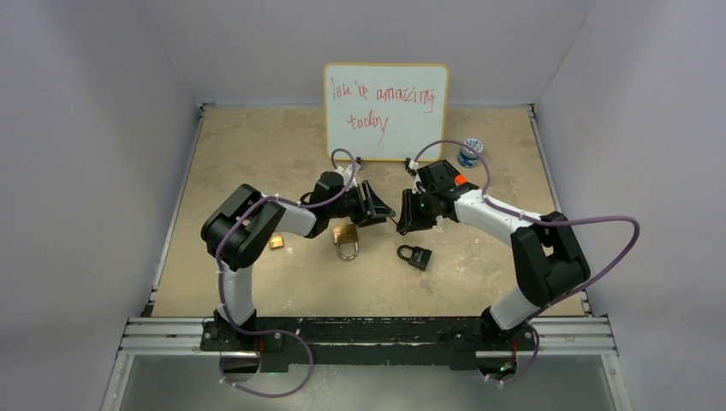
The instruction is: Unlock with the key
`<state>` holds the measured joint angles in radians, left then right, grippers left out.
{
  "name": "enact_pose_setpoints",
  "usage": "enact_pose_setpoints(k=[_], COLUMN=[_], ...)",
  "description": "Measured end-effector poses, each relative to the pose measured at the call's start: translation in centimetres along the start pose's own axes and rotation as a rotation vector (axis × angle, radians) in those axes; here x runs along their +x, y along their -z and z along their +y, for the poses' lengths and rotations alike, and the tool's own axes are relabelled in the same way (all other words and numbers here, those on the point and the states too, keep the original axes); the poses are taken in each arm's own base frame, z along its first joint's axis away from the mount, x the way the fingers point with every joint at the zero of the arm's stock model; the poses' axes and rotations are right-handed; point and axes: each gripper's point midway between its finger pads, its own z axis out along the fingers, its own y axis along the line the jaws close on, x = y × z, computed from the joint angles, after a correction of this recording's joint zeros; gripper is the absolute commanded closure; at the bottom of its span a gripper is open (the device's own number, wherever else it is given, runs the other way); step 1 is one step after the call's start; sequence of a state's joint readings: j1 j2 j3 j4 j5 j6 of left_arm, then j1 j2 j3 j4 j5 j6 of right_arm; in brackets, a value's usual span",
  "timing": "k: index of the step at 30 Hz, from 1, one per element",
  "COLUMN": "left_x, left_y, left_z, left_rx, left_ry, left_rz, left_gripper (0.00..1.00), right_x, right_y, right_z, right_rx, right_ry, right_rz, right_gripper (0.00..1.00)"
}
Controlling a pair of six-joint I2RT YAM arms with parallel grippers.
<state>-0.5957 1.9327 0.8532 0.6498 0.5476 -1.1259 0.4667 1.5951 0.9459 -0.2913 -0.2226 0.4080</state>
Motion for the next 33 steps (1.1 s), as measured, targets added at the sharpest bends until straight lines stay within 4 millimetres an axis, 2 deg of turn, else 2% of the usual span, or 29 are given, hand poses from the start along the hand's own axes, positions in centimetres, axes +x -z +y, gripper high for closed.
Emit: enact_pose_setpoints(k=[3,6,8,9,13,14,15,16,18,21,24,27,29,33], left_x=[0.2,0.2,0.2,0.1,0.0,0.0,0.1,0.1,0.1,0.0,0.1,0.0,-0.2,-1.7], left_y=[-0.3,-0.3,-0.3,-0.4,-0.8,-0.9,-0.9,-1.0,-0.9,-0.9,-0.8,-0.5,0.0,2.4], left_z=[0.7,0.7,0.5,0.4,0.3,0.4,0.3,0.3,-0.1,-0.6,-1.2,-1.7,-2.5,-5.8], left_rx=[-0.017,-0.019,-0.014,-0.007,0.012,0.013,0.016,0.019,0.031,0.052,0.083,0.107,0.135,0.228], left_ry=[0.025,0.036,0.051,0.057,0.078,0.085,0.086,0.090,0.092,0.083,0.063,0.034,0.009,-0.063], left_rz=[0.005,0.006,0.004,0.002,0.003,0.005,0.006,0.007,0.009,0.011,0.019,0.030,0.040,0.043], left_gripper=[0.54,0.60,0.75,0.79,0.84,0.89,0.98,1.00,1.00,1.00,1.00,1.00,1.00,1.00], right_x=[-0.3,-0.4,-0.4,-0.5,-0.6,-0.5,-0.5,-0.5,-0.5,-0.6,-0.7,-1.4,-2.1,-4.1], right_y=[0.2,0.2,0.2,0.2,0.3,0.3,0.3,0.3,0.3,0.3,0.5,1.5,3.1,7.1], right_z=[0.6,1.0,1.2,1.3,1.6,1.7,1.7,1.7,1.8,1.9,2.3,2.9,3.1,4.0], right_rx=[-0.025,-0.043,-0.050,-0.054,-0.070,-0.071,-0.073,-0.074,-0.075,-0.079,-0.100,-0.166,-0.235,-0.419], right_ry=[-0.016,-0.034,-0.042,-0.045,-0.052,-0.053,-0.055,-0.057,-0.061,-0.078,-0.099,-0.125,-0.156,-0.182], right_rz=[-0.012,-0.012,-0.014,-0.016,-0.015,-0.015,-0.014,-0.014,-0.012,-0.011,-0.010,-0.045,-0.101,-0.260], right_gripper=[0.71,0.70,0.70,0.71,0.71,0.70,0.70,0.68,0.56,0.28,0.16,0.12,0.12,0.18])
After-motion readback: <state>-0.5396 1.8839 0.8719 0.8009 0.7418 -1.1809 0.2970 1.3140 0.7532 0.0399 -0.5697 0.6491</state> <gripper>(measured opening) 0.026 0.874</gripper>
